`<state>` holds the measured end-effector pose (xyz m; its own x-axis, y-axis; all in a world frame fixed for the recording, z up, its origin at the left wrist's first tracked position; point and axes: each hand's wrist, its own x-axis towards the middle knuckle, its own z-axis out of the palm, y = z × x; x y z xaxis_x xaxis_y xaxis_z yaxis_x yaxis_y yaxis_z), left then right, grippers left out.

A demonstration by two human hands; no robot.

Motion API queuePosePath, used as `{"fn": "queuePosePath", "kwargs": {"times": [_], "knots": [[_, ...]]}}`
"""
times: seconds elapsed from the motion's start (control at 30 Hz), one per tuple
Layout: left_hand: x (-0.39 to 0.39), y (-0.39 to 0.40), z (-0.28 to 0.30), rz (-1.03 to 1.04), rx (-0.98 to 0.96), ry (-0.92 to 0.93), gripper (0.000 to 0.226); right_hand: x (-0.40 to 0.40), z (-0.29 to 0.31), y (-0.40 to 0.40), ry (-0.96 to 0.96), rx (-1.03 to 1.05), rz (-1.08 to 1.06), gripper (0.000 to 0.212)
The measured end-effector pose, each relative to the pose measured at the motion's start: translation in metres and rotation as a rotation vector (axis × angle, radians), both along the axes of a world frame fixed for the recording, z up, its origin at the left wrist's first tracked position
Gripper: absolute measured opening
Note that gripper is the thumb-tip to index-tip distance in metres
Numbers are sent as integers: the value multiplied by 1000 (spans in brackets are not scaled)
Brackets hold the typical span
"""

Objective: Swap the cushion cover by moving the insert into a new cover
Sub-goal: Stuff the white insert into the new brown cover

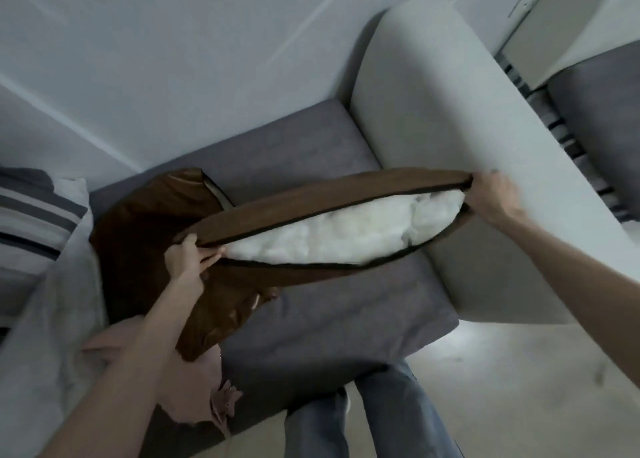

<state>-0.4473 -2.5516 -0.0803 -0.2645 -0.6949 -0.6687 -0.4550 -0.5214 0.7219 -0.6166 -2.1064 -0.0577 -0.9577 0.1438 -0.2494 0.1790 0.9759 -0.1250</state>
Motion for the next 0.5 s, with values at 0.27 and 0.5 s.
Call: {"fn": "queuePosePath", "kwargs": {"times": [0.27, 0.5], "knots": [[-7, 13, 29, -33, -126, -95, 37, -35, 35, 14, -70, 15, 58, 26], [-27, 18, 40, -100, -166, -127, 24, -85, 50, -1, -96, -23, 175, 31]]}}
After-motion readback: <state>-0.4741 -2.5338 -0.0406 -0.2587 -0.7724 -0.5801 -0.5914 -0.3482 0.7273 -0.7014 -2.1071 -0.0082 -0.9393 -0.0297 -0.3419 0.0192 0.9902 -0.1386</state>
